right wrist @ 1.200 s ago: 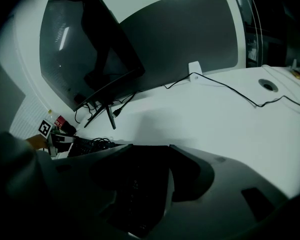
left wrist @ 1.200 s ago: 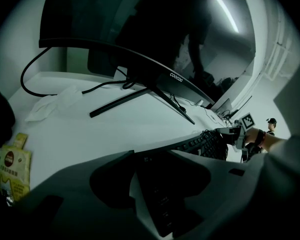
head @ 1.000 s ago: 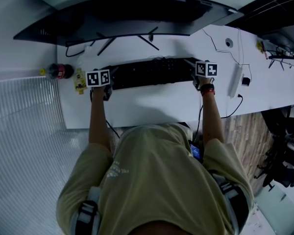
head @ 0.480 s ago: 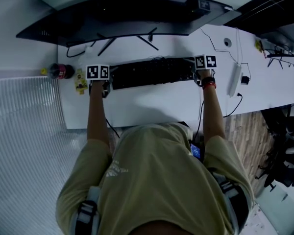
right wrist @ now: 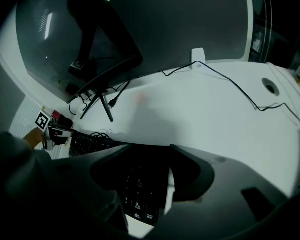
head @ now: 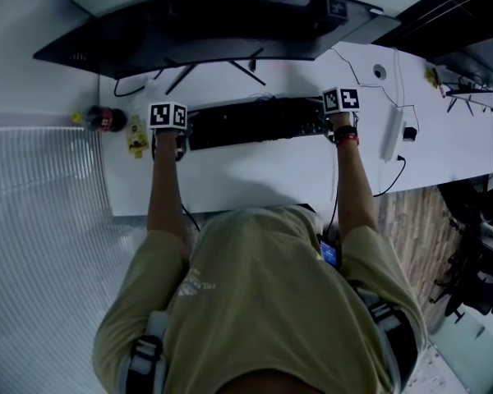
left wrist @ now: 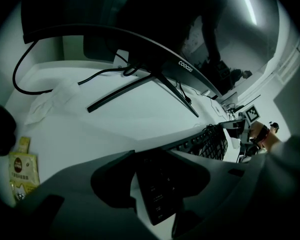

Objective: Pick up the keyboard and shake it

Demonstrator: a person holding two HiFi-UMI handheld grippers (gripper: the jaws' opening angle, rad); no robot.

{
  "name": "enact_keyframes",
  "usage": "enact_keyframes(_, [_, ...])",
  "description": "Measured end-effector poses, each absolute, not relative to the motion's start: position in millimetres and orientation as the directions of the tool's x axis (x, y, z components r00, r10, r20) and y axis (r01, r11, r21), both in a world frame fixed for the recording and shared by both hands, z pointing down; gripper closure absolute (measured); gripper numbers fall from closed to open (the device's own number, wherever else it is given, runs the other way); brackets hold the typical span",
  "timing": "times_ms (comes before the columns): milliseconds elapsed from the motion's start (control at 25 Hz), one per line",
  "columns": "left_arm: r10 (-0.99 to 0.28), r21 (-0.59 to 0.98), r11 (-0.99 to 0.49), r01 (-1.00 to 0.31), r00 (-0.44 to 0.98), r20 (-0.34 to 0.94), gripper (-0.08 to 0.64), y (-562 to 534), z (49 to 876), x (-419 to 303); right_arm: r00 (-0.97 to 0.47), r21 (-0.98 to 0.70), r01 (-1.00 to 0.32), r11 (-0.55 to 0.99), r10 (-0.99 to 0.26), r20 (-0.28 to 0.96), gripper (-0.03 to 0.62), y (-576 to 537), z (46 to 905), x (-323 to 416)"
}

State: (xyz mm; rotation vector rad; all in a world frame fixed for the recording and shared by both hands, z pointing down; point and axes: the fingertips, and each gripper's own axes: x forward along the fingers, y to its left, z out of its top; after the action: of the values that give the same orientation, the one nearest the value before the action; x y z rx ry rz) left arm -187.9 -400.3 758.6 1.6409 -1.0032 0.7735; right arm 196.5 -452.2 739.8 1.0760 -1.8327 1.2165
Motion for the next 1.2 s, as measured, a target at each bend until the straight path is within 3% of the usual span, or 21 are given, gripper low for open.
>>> enact_keyframes(440, [-0.286, 0.387, -0.163, -0.908, 0.419, 0.862, 0.365, -392.7, 739.4, -191.3, -0.417, -0.348, -0.901, 0.260, -0.296, 0.859, 0.359, -445.6, 719.5, 192.8])
enact_keyframes(1200, [-0.427, 0.300, -0.216, -0.929, 0.367, 0.827, 0.377, -358.4, 697.1, -198.6, -0.409, -0.275, -0.906, 0.323, -0.491, 0.770, 0.360, -406.3, 672.8, 189.1])
